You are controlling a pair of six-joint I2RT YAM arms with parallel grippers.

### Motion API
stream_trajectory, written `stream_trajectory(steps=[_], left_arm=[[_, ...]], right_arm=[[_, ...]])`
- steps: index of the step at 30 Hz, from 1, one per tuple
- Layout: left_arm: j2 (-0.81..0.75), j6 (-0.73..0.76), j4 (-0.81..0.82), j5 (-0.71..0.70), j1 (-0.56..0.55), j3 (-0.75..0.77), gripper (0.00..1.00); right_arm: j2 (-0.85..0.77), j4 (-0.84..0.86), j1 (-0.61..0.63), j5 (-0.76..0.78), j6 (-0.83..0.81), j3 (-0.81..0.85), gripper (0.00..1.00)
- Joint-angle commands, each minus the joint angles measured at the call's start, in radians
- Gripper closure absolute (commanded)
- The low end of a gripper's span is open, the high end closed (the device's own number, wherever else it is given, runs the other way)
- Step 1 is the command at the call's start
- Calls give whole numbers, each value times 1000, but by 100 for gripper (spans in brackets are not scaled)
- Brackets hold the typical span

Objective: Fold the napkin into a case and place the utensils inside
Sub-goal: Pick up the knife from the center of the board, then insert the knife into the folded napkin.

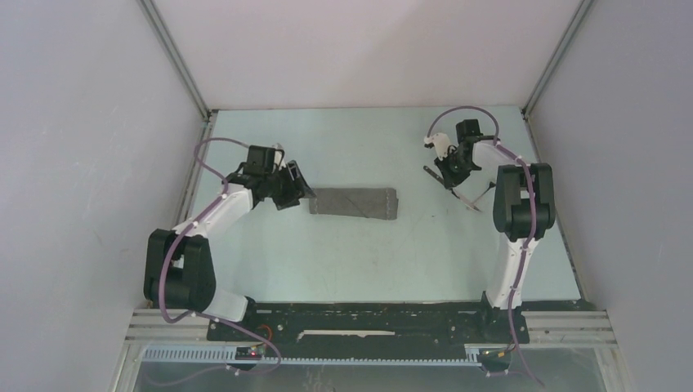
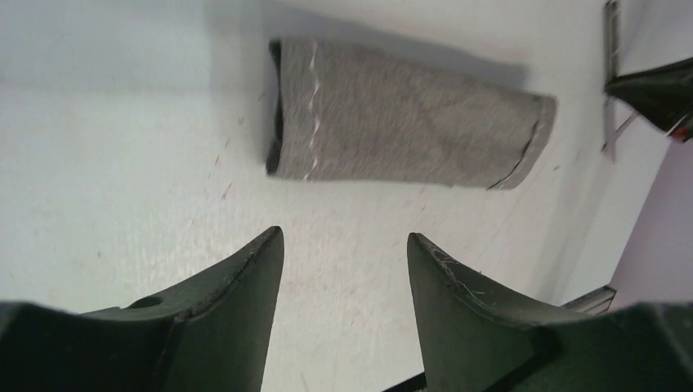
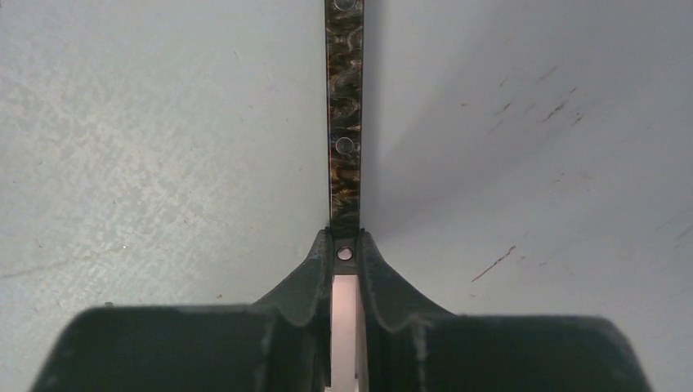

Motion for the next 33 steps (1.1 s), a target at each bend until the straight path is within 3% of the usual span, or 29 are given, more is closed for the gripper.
stream_trajectory(steps=[1, 2, 5, 10, 17, 24, 33], left_arm=[[-46, 28, 14, 36, -21, -79, 38], [-44, 19, 26, 44, -25, -91, 38], [-24, -28, 81, 105, -28, -112, 40], [40, -62, 99, 165, -32, -76, 43], [150, -66, -6, 146, -31, 15, 54], [192, -27, -51, 113, -29, 71, 46], [274, -12, -65, 112, -27, 123, 49]], right_arm=[[0, 16, 28, 8, -87, -27, 94], [-9, 23, 37, 15, -93, -21, 100], [-56, 50, 82, 56, -106, 11, 100], [-131, -92, 225, 133, -196, 84, 100], [-149, -235, 373, 357, -192, 118, 100], [-237, -285, 494, 383, -209, 92, 100], [-207, -310, 609, 362, -173, 110, 100]])
